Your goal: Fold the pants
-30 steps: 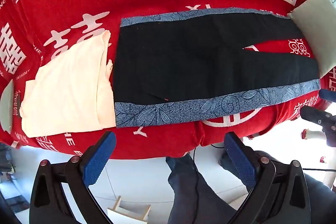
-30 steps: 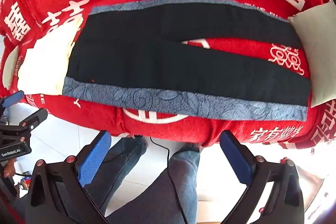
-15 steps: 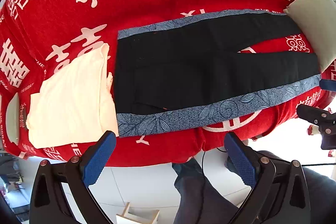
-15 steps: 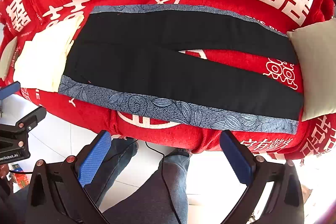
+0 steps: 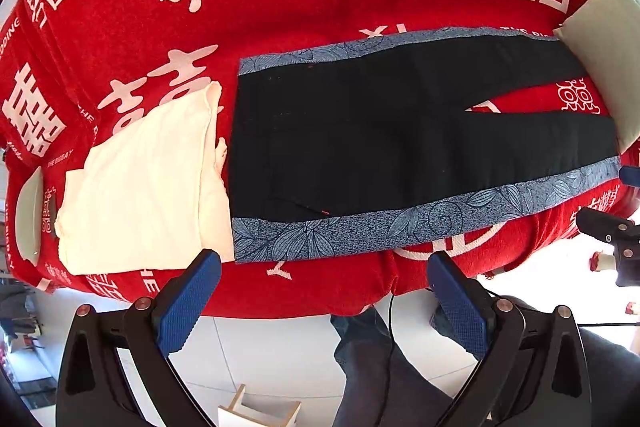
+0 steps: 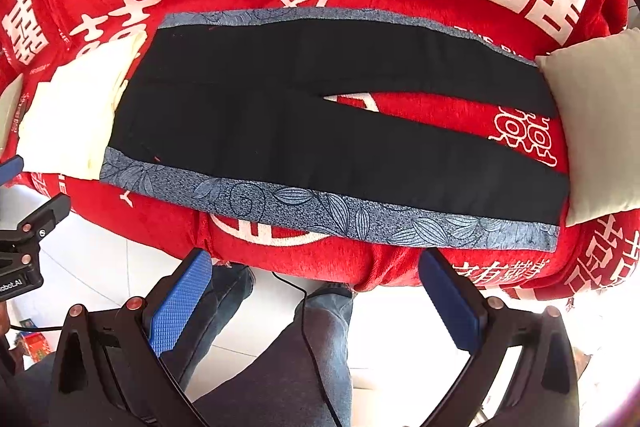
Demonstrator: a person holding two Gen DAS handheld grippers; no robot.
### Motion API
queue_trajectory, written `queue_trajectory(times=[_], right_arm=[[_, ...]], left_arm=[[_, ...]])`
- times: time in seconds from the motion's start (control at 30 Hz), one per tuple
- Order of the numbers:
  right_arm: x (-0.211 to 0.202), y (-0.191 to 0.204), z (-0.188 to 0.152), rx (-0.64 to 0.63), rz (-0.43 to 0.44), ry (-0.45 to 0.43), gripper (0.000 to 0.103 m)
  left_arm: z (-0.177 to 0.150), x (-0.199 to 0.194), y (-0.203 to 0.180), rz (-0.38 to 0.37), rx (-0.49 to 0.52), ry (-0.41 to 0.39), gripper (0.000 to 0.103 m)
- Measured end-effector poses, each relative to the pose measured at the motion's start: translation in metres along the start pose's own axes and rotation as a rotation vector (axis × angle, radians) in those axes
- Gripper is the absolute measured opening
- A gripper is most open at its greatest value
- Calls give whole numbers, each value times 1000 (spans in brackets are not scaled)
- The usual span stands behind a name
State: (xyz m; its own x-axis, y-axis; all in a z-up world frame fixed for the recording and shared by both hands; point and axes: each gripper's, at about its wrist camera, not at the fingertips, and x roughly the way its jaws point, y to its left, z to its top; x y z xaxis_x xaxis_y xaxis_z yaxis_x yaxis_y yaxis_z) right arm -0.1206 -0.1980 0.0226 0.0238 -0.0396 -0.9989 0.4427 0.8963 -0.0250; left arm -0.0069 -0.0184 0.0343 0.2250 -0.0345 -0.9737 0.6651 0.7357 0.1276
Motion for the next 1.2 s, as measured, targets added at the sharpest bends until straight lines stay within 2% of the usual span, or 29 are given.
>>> queue_trajectory(times=[0.27, 1.2], right_arm=[[2, 3, 4, -23, -8, 5, 103], [2, 2, 6, -14, -2, -3, 103]], left_arm=[[2, 4, 5, 3, -32, 15, 103], [4, 3, 6, 18, -32, 13, 103]])
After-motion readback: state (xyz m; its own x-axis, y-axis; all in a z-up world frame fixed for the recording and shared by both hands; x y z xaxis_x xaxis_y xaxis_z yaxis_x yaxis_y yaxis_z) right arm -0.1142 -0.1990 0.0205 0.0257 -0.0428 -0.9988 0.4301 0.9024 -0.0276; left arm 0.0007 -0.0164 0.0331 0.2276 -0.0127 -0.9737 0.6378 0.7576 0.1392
